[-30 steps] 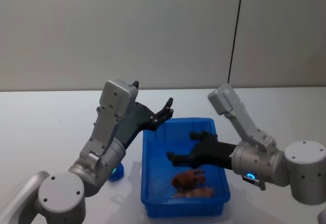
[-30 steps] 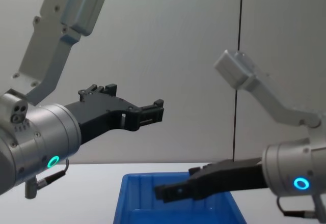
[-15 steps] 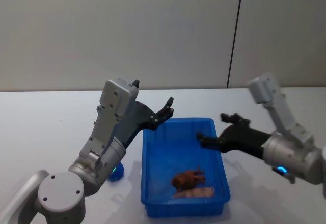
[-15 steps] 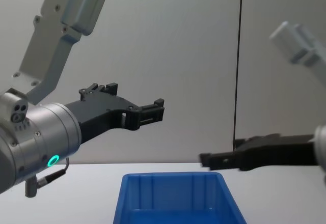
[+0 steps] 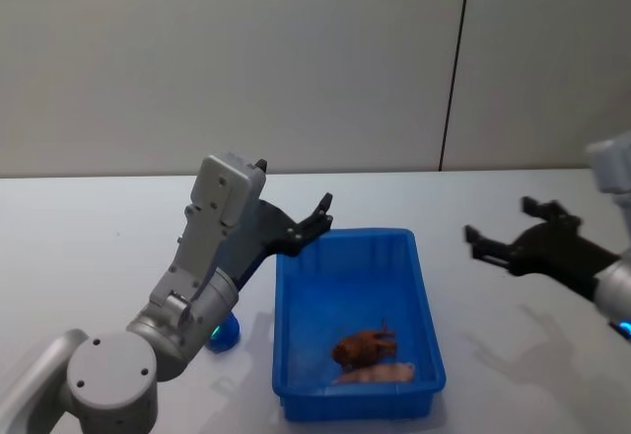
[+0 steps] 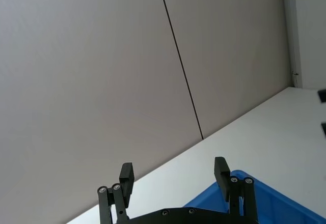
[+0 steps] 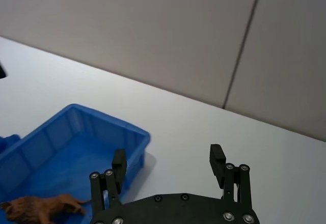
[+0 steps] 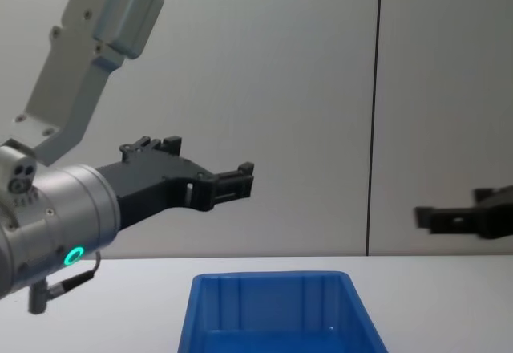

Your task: Pick up the two dolls from the table and place them into the box.

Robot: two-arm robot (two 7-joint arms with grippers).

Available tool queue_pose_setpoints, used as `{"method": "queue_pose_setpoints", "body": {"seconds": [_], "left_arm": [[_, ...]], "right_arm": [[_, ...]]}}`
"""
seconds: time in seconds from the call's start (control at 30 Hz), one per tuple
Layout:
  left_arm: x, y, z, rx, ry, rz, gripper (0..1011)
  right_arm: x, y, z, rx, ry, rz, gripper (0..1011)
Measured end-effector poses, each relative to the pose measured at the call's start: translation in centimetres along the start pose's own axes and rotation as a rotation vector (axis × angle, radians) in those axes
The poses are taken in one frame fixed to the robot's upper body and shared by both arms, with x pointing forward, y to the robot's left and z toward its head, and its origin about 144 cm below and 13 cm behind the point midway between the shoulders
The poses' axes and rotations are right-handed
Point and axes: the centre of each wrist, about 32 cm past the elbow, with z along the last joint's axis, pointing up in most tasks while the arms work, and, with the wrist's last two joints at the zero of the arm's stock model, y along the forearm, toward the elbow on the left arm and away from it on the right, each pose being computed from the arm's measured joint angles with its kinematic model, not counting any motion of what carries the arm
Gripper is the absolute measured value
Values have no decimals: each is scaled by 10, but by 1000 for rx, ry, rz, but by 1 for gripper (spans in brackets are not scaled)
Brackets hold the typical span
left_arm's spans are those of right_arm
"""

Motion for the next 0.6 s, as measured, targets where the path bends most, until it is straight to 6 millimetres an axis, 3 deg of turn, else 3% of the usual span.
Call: {"method": "queue_pose_setpoints", "body": {"seconds": [0.6], "left_arm": [[18, 34, 5, 194, 60, 19, 1001]], "right_arm": [[31, -54, -8, 52, 26, -255, 1001]]}}
